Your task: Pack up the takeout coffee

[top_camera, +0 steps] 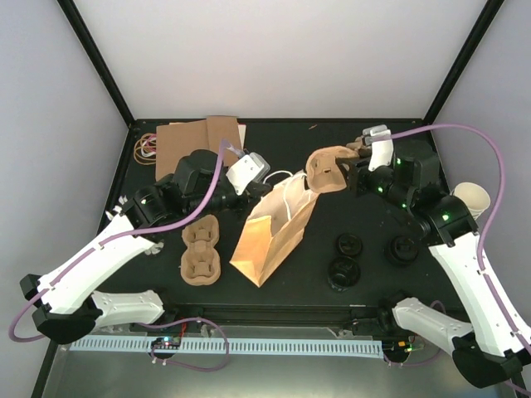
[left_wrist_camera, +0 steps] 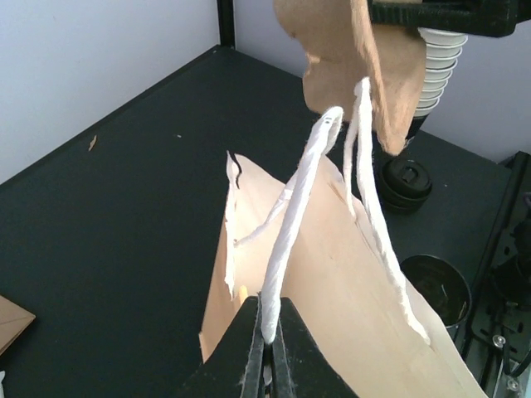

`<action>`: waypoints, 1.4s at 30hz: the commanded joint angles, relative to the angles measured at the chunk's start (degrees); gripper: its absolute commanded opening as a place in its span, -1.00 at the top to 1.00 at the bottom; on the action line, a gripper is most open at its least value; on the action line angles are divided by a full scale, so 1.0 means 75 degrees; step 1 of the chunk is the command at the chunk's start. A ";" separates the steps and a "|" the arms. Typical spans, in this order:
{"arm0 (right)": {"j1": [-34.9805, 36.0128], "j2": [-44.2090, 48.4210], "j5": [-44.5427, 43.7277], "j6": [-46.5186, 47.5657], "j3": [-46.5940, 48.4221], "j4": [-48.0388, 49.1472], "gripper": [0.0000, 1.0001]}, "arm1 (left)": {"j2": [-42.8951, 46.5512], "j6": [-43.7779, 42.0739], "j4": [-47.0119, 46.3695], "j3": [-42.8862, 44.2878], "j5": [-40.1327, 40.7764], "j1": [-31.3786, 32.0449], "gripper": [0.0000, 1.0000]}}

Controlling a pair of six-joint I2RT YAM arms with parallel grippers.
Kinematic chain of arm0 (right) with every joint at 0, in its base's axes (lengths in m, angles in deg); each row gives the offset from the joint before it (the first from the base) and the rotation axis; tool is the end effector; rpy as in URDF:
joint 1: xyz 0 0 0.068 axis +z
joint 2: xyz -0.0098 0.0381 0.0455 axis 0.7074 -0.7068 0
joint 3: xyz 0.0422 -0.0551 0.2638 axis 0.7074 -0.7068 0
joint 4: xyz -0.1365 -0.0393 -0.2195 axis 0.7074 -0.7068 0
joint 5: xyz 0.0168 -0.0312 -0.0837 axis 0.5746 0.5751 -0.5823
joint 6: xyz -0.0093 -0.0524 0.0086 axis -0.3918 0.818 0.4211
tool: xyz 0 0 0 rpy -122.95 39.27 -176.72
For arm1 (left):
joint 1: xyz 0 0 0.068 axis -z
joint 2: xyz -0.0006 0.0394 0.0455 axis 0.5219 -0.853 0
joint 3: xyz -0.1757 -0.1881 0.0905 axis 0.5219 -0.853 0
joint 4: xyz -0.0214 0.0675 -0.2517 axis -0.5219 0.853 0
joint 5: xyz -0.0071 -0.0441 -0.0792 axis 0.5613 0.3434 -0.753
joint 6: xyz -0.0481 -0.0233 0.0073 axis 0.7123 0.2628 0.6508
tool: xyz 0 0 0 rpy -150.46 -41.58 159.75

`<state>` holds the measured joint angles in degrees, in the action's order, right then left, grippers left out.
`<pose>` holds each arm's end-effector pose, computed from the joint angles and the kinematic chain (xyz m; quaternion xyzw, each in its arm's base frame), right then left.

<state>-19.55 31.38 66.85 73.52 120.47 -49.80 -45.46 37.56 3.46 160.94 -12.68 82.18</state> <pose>0.1677 0.0853 0.4252 -0.1456 0.8227 0.2254 0.5012 0.1425 -0.1783 0.4279 0.3743 0.7649 -0.2569 0.4571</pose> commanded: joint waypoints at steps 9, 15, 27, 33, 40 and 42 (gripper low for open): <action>0.0037 0.0233 -0.1497 -0.0361 0.0195 0.1312 0.26 | 0.0377 0.0341 -0.0695 -0.0472 -0.0578 0.0041 0.97; 0.0037 0.0253 0.0174 -0.0299 -0.0029 0.1891 0.28 | 0.0601 0.0448 -0.0795 -0.0766 -0.0583 0.0034 0.97; 0.0031 0.0940 0.3113 -0.1088 -0.1746 0.3218 0.33 | 0.0739 0.1077 -0.0982 -0.1226 -0.0136 0.0024 0.97; 0.0037 0.1696 0.3693 -0.1390 -0.2750 0.3316 0.34 | 0.0774 0.1589 -0.1024 -0.1342 0.0238 0.0023 0.97; 0.0037 0.2273 0.4443 -0.1473 -0.3404 0.2694 0.36 | 0.0859 0.1890 -0.1006 -0.1398 0.0272 0.0024 0.97; 0.0037 0.2364 0.4531 -0.1467 -0.3402 0.2549 0.36 | 0.0900 0.1909 -0.1056 -0.1424 0.0190 0.0023 0.97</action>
<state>-19.55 47.40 96.56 63.54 95.31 -28.89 -40.52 50.04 -3.03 150.56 -11.56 82.18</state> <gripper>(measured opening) 0.325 0.029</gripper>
